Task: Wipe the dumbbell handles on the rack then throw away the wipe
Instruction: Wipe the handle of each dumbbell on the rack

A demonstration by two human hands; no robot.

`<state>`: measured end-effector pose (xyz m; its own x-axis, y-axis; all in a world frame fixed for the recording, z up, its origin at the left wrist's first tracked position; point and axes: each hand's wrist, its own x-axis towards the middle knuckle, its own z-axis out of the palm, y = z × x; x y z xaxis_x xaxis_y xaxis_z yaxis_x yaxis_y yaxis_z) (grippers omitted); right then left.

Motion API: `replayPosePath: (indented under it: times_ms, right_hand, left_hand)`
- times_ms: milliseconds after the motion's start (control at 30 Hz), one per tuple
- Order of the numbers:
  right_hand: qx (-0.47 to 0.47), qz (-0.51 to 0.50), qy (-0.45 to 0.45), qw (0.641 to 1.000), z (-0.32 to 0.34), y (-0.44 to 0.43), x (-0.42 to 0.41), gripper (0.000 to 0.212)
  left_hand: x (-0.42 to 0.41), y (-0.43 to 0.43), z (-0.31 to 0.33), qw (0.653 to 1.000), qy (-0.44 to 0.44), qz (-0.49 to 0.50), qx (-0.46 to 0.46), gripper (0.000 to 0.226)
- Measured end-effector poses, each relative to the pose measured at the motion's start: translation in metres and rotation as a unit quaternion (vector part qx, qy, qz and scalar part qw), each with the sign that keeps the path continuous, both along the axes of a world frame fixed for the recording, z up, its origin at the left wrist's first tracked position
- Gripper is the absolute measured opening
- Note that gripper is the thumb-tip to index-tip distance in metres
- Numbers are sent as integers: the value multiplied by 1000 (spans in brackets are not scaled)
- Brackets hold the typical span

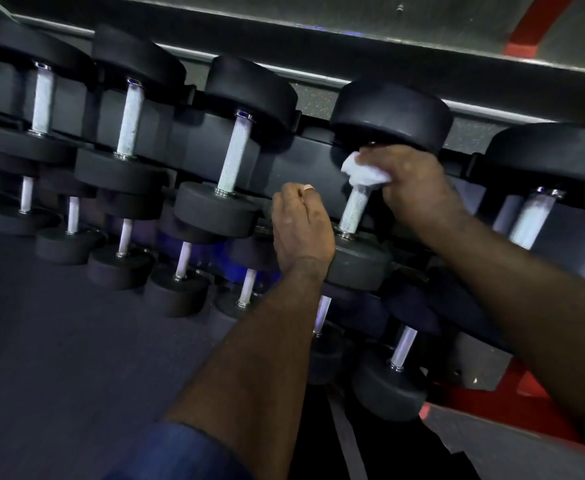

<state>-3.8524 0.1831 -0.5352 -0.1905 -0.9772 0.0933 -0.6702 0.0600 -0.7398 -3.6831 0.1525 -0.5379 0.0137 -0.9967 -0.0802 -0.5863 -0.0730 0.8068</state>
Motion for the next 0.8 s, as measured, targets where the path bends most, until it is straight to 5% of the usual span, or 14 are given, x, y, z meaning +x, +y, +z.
replayPosePath:
  times_ms: [133, 267, 333, 433, 467, 633, 733, 800]
  right_hand:
    - [-54, -113, -23, 992, -14, 17, 35, 46]
    - [44, -225, -201, 952, -23, 48, 48, 45]
    - [59, -350, -313, 881, -28, 46, 54, 28]
    - [14, -471, -497, 729, -26, 12, 41, 8]
    - [-4, -488, -511, 708, -23, -1, 36, 9]
    - [31, -519, -427, 740, -23, -32, 47, 32]
    - [51, -505, -478, 717, -26, -36, 35, 33]
    - [27, -499, -456, 736, -26, -35, 34, 25]
  left_hand:
    - [-1, 0, 2, 1000, 0, 0, -2, 25]
    - [-2, 0, 1, 1000, -2, 1, 8, 24]
    - [-2, -1, 1, 1000, 1, 3, 7, 26]
    - [-3, 1, 2, 1000, 2, -1, 13, 24]
    - [-2, 1, 0, 1000, 0, -5, 12, 24]
    - [-1, -4, -1, 1000, -5, 0, 13, 25]
    - [-1, -3, 0, 1000, -5, -10, 13, 24]
    - [-1, -1, -2, 1000, -9, -12, 5, 24]
